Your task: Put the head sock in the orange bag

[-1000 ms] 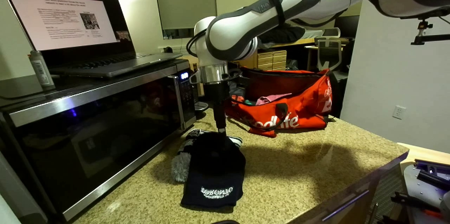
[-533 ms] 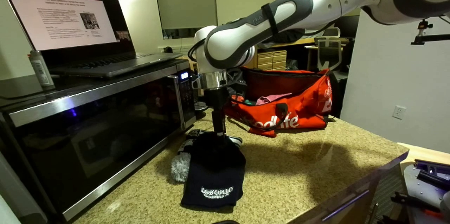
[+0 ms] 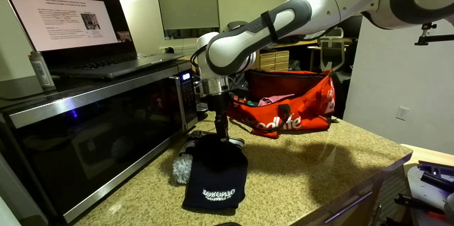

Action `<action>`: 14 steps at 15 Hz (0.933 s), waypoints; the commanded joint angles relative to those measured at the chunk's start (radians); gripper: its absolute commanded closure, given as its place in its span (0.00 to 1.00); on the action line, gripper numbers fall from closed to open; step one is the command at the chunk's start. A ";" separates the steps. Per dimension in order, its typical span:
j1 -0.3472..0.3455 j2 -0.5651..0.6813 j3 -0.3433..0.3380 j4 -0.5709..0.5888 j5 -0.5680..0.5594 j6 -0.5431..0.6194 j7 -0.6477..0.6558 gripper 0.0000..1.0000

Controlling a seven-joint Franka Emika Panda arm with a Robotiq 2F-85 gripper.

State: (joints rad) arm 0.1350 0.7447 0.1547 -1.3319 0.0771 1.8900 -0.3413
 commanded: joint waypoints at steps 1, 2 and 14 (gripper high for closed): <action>-0.010 0.017 0.011 0.023 0.009 -0.006 0.025 0.74; -0.011 0.019 0.011 0.025 0.010 -0.007 0.026 0.80; -0.098 -0.117 0.022 0.010 0.065 -0.104 -0.029 0.94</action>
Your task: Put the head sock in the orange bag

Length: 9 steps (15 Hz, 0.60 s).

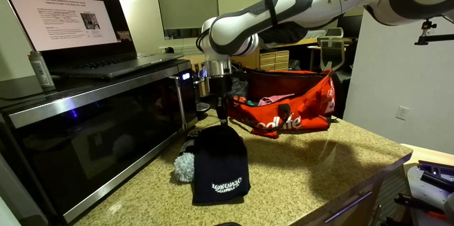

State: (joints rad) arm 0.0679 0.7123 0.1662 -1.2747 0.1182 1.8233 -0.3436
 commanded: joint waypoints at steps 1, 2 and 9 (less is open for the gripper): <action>-0.040 -0.106 0.012 -0.052 0.029 -0.047 -0.034 0.94; -0.045 -0.122 0.012 -0.054 0.033 -0.054 -0.038 0.94; -0.065 -0.231 0.006 -0.077 0.072 -0.055 -0.064 0.95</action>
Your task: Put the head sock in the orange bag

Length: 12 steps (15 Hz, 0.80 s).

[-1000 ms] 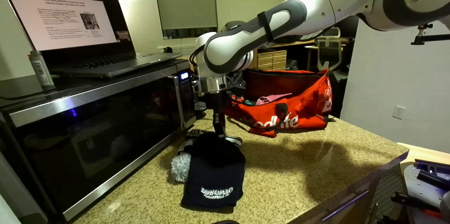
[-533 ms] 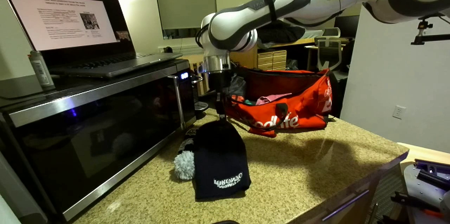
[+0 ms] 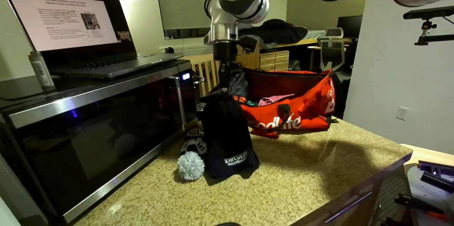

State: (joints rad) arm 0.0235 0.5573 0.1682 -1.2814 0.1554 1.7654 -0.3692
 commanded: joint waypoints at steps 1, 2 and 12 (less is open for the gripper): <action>-0.023 -0.091 0.003 -0.077 0.038 0.004 -0.040 0.94; -0.027 -0.106 0.001 -0.084 0.043 0.006 -0.039 0.94; -0.098 -0.222 -0.058 -0.159 0.148 0.018 -0.001 0.94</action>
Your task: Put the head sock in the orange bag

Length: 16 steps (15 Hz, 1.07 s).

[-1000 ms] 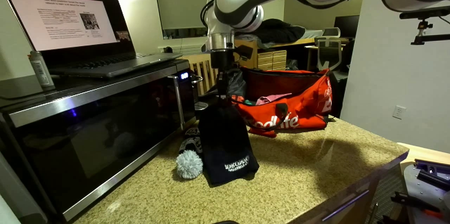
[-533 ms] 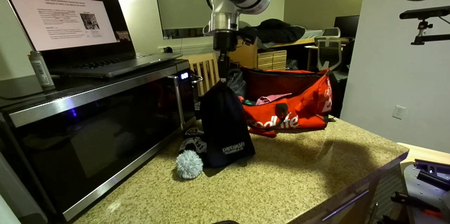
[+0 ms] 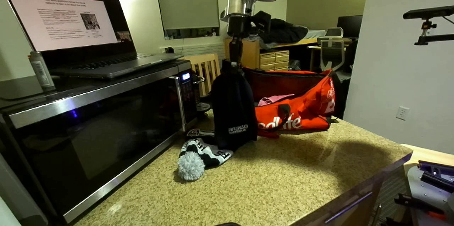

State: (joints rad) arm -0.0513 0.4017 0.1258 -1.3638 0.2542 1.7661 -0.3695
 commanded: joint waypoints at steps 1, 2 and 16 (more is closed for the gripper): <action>-0.029 -0.076 -0.023 -0.084 0.058 0.019 0.003 0.95; -0.034 -0.086 -0.032 -0.094 0.067 0.024 0.009 0.94; -0.034 -0.308 -0.130 -0.300 0.074 0.128 0.164 0.94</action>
State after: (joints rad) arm -0.0932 0.1852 0.0042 -1.5574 0.3122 1.8463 -0.2496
